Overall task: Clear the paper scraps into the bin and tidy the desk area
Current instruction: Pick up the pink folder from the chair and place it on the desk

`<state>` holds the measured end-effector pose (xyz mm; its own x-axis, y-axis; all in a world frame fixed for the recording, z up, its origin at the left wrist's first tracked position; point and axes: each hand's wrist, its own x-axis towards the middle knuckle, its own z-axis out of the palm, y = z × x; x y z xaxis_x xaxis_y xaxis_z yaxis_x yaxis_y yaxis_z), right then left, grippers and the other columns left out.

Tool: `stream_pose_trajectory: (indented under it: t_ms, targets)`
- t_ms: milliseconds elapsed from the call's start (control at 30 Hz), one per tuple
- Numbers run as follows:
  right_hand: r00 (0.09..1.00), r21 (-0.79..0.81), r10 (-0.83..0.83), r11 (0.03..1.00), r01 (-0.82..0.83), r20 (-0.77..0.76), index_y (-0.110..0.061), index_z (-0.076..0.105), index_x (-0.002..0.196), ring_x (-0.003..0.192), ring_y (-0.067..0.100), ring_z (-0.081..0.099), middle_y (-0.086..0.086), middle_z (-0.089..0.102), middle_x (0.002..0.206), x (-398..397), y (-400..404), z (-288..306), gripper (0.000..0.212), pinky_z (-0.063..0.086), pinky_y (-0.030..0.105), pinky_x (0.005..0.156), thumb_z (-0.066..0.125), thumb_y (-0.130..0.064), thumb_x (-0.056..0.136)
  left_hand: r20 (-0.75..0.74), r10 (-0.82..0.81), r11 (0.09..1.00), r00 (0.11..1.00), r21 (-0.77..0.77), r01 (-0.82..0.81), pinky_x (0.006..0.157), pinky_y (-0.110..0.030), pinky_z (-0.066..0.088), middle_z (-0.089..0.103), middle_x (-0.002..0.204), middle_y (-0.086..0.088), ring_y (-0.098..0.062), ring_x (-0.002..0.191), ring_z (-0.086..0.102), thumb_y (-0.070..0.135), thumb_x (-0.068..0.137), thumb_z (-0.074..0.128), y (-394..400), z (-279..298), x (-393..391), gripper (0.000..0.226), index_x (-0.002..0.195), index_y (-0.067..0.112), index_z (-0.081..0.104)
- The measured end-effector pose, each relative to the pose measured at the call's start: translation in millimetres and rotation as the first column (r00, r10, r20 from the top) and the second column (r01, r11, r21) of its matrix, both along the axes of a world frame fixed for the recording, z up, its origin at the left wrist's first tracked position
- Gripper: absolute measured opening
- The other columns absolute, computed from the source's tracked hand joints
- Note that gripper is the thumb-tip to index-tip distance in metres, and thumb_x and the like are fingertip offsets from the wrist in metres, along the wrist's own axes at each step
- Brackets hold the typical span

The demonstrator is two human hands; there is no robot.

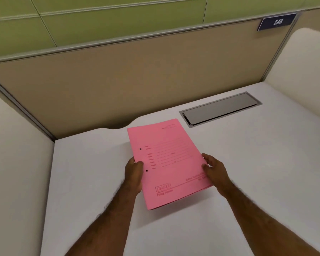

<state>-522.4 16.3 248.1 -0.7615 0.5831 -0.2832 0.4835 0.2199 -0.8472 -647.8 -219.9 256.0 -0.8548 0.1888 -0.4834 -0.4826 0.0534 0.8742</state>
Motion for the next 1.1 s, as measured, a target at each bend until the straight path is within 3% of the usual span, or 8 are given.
stream_pose_trajectory:
  t_ms: [200,367,567,700,767,833,967,1100]
  targets:
    - [0.999,0.034,0.030,0.999,-0.031,0.044,-0.015,0.051,0.136,0.109,0.027,0.060,0.006,0.061,0.128,-64,33,-25,0.042,0.051,0.044,0.094,0.045,-0.006,0.096,0.005,0.060,0.992,0.998,-0.116,-0.059,0.071,-0.047,0.060,0.074,0.089,-0.002,-0.027,0.082,0.070,0.010,0.084,0.053,33,-40,-56,0.022,0.098,0.023,0.065]
    - [0.994,0.039,0.059,0.997,-0.063,0.088,-0.014,0.049,0.138,0.108,0.029,0.061,0.008,0.059,0.131,-94,52,-47,0.040,0.052,0.048,0.094,0.044,-0.009,0.098,-0.040,0.048,0.972,0.998,-0.227,-0.056,0.051,-0.028,0.053,0.073,0.080,0.004,-0.018,0.070,0.070,0.015,0.086,0.055,51,-65,-82,0.013,0.089,0.026,0.063]
    - [0.996,0.022,0.026,0.999,-0.028,0.087,-0.012,0.046,0.140,0.111,0.025,0.060,0.001,0.058,0.129,-103,56,-59,0.050,0.048,0.041,0.095,0.055,-0.032,0.095,-0.134,0.012,0.880,0.991,-0.469,-0.074,0.074,-0.042,0.059,0.068,0.100,-0.008,-0.024,0.083,0.066,0.015,0.090,0.054,65,-77,-93,0.009,0.098,0.014,0.058]
    - [0.993,0.064,0.085,0.994,-0.090,0.082,-0.018,0.052,0.130,0.105,0.027,0.063,0.003,0.062,0.123,-103,55,-56,0.044,0.051,0.040,0.087,0.045,-0.045,0.097,-0.189,-0.037,0.865,0.981,-0.498,-0.064,0.078,-0.041,0.057,0.067,0.111,-0.011,-0.022,0.082,0.064,0.016,0.091,0.055,70,-74,-86,0.006,0.097,0.018,0.056]
    - [0.991,0.052,0.102,0.993,-0.106,0.086,-0.018,0.050,0.128,0.112,0.035,0.060,0.010,0.060,0.126,-101,54,-52,0.042,0.049,0.049,0.096,0.037,-0.045,0.099,-0.150,-0.052,0.863,0.987,-0.505,-0.031,0.083,-0.044,0.055,0.060,0.126,-0.012,-0.027,0.097,0.063,0.020,0.093,0.056,70,-69,-80,0.029,0.122,0.017,0.054]
    - [0.995,0.053,0.060,0.997,-0.064,0.078,-0.017,0.042,0.141,0.120,0.035,0.055,0.012,0.053,0.137,-95,52,-46,0.047,0.044,0.051,0.102,0.036,-0.040,0.101,-0.116,-0.063,0.856,0.991,-0.518,-0.006,0.088,-0.047,0.052,0.052,0.138,-0.013,-0.032,0.114,0.058,0.023,0.094,0.056,67,-62,-72,0.048,0.139,0.014,0.042]
    - [0.997,0.056,0.061,0.996,-0.063,0.041,-0.013,0.046,0.139,0.111,0.034,0.061,0.014,0.062,0.125,-72,38,-35,0.047,0.048,0.050,0.098,0.037,-0.040,0.100,-0.118,-0.138,0.829,0.983,-0.557,0.050,0.099,-0.048,0.045,0.043,0.147,-0.015,-0.034,0.129,0.047,0.029,0.096,0.054,51,-47,-49,0.053,0.143,0.012,0.038]
    - [0.998,0.057,0.059,0.997,-0.059,-0.011,-0.013,0.059,0.125,0.106,0.031,0.063,0.012,0.069,0.113,-38,19,-24,0.043,0.049,0.048,0.097,0.037,-0.041,0.100,-0.168,-0.237,0.804,0.957,-0.587,0.096,0.098,-0.042,0.046,0.048,0.144,-0.013,-0.031,0.127,0.050,0.028,0.098,0.050,33,-30,-15,0.044,0.138,0.012,0.046]
